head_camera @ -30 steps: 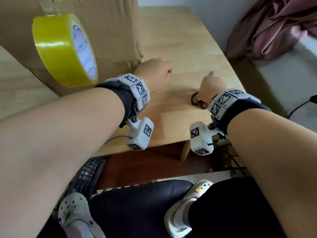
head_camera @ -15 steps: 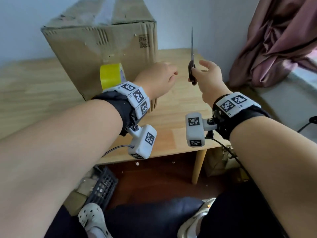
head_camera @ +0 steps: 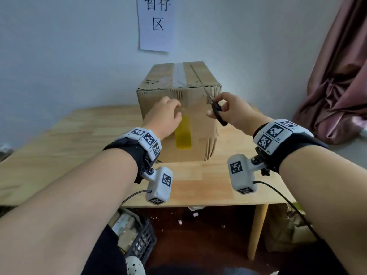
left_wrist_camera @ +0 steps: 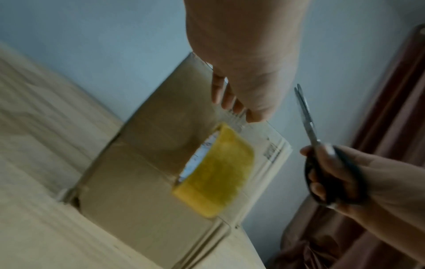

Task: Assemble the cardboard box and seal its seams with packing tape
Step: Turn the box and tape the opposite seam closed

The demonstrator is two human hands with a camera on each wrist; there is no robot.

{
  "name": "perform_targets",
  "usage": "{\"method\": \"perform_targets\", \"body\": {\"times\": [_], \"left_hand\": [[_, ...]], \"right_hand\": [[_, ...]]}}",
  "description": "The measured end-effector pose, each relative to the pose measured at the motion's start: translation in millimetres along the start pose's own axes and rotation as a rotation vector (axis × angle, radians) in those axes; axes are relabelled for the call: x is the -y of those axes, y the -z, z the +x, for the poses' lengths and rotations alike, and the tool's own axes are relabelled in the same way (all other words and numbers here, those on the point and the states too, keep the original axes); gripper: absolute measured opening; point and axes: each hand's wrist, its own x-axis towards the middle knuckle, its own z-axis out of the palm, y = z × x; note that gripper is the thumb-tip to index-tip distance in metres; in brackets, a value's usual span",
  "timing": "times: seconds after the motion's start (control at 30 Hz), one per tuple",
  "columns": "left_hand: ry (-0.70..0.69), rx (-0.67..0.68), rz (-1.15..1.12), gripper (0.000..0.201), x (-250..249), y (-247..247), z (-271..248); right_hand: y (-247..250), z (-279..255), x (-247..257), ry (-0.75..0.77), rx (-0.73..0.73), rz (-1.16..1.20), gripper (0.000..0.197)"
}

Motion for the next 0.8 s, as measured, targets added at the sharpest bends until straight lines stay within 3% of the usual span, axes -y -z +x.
{"method": "perform_targets", "body": {"times": [0.07, 0.17, 0.23, 0.33, 0.43, 0.53, 0.8], "left_hand": [[0.168, 0.035, -0.099, 0.042, 9.1, -1.8, -0.4], [0.424, 0.069, -0.444, 0.056, 16.1, -13.1, 6.2], [0.538, 0.134, -0.645, 0.054, 14.4, -19.5, 11.4], [0.556, 0.186, -0.738, 0.037, 10.7, -29.9, 17.2], [0.577, 0.159, -0.874, 0.025, 9.7, -38.3, 20.6], [0.654, 0.101, -1.0, 0.024, 11.2, -41.1, 20.1], [0.596, 0.081, -0.961, 0.016, 9.8, -38.2, 17.4]], "right_hand": [[0.9, 8.1, 6.6, 0.004, 0.091, -0.093, 0.044], [8.0, 17.1, 11.3, -0.017, 0.264, -0.277, 0.044], [14.7, 21.8, 10.4, -0.048, 0.349, -0.334, 0.041], [27.4, 24.9, 10.4, -0.099, 0.432, -0.445, 0.044], [39.9, 25.7, 14.6, -0.144, 0.499, -0.547, 0.059], [43.3, 26.3, 18.5, -0.165, 0.514, -0.567, 0.053], [41.6, 32.7, 23.1, -0.166, 0.579, -0.579, 0.067]]}}
